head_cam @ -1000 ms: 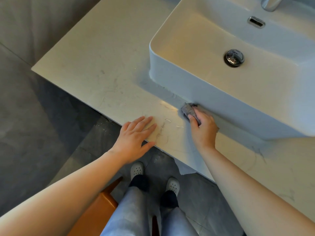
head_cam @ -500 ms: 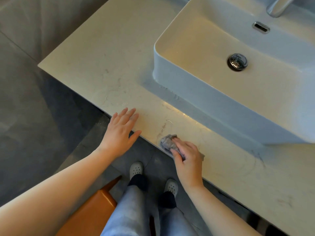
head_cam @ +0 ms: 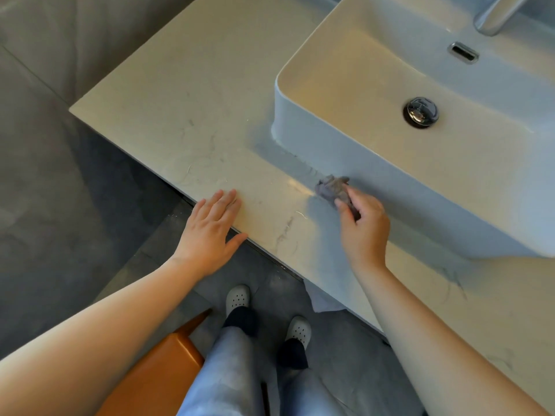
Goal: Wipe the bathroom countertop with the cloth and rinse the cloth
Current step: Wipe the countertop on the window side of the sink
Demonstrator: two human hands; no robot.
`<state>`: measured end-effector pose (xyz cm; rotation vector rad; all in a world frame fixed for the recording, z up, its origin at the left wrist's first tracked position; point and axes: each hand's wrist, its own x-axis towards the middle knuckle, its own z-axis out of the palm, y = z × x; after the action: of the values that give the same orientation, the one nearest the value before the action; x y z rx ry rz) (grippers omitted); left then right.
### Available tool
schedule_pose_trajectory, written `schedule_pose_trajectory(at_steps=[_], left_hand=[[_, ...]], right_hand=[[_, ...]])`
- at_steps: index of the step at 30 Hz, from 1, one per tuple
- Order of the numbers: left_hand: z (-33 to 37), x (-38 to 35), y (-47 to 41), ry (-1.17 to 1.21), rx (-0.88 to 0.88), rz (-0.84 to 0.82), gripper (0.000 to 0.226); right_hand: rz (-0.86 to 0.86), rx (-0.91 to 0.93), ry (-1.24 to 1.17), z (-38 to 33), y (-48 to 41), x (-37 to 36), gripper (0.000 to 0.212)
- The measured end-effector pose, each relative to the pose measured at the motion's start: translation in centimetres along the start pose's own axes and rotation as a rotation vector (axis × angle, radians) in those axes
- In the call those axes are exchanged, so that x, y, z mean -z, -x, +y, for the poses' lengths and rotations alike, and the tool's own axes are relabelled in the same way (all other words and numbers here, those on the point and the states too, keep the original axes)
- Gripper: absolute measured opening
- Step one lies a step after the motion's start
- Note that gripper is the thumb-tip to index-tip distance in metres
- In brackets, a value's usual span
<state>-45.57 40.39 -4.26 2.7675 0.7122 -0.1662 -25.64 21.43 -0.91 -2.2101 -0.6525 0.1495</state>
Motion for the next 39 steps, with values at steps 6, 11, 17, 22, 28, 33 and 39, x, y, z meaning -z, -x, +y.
schedule_pose_trajectory(at_steps=[6, 11, 17, 22, 28, 33, 39], left_hand=[[-0.1, -0.1, -0.1, -0.011, -0.013, -0.011, 0.078], [-0.8, 0.0, 0.0, -0.018, -0.062, -0.017, 0.078], [-1.2, 0.0, 0.1, -0.003, -0.097, -0.014, 0.077], [-1.8, 0.3, -0.1, -0.005, -0.138, -0.013, 0.072], [-2.4, 1.4, -0.5, 0.076, -0.152, -0.021, 0.065], [-3.5, 2.7, -0.8, 0.189, -0.143, 0.032, 0.063], [-5.7, 3.5, -1.7, 0.101, -0.067, 0.005, 0.07]], right_hand=[[0.01, -0.07, 0.057, 1.0, -2.9, -3.8, 0.032], [0.067, -0.027, 0.074, 0.6, -2.2, -4.6, 0.032], [-0.024, 0.042, 0.066, -0.7, -3.2, -5.8, 0.033], [-0.01, -0.034, 0.044, -1.2, -1.7, -6.0, 0.031], [-0.121, -0.009, 0.025, -2.3, 5.4, -5.8, 0.033], [-0.271, -0.098, -0.025, -3.7, 8.6, -5.1, 0.027], [-0.231, -0.283, -0.262, -6.7, 5.1, -3.2, 0.023]])
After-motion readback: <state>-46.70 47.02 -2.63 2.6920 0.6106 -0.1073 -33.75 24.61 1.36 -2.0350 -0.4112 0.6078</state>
